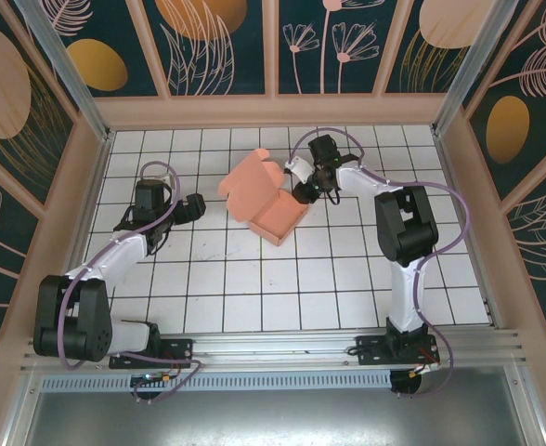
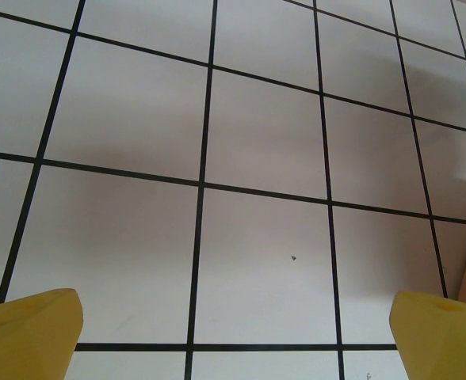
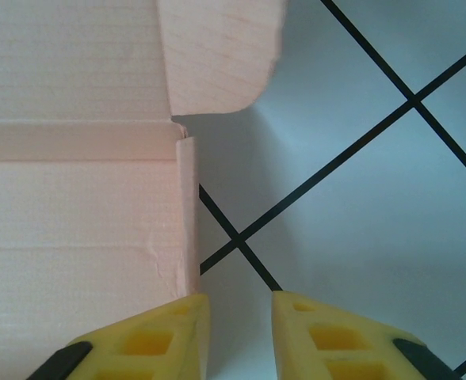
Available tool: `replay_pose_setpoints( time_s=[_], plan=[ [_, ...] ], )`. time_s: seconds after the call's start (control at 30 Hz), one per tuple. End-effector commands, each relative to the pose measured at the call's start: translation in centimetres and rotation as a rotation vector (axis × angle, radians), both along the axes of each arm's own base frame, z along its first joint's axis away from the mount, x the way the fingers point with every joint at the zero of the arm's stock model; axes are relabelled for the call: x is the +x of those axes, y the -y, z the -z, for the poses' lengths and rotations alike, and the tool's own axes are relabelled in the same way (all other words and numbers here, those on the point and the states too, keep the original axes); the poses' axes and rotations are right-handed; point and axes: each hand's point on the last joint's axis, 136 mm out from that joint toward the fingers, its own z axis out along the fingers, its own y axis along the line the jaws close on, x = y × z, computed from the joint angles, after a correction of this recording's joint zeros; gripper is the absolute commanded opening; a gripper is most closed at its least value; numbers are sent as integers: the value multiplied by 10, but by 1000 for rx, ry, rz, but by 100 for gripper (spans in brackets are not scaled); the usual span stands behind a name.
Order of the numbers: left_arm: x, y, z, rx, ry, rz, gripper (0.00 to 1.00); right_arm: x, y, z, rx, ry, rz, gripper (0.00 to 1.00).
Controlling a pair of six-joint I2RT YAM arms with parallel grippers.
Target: Fold the paper box
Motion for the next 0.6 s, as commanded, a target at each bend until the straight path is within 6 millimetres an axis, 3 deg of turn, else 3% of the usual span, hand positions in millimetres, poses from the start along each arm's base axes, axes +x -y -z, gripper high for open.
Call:
replay_pose_setpoints(
  time_s=[0.0, 0.17, 0.57],
  plan=[
    [3, 1, 1, 4, 18, 22, 98, -9, -4, -21, 37, 7, -5, 31],
    [3, 2, 4, 2, 12, 25, 99, -13, -13, -25, 89, -13, -27, 35],
    [4, 2, 8, 4, 0, 26, 99, -21, -7, 19, -22, -124, -50, 25]
  ],
)
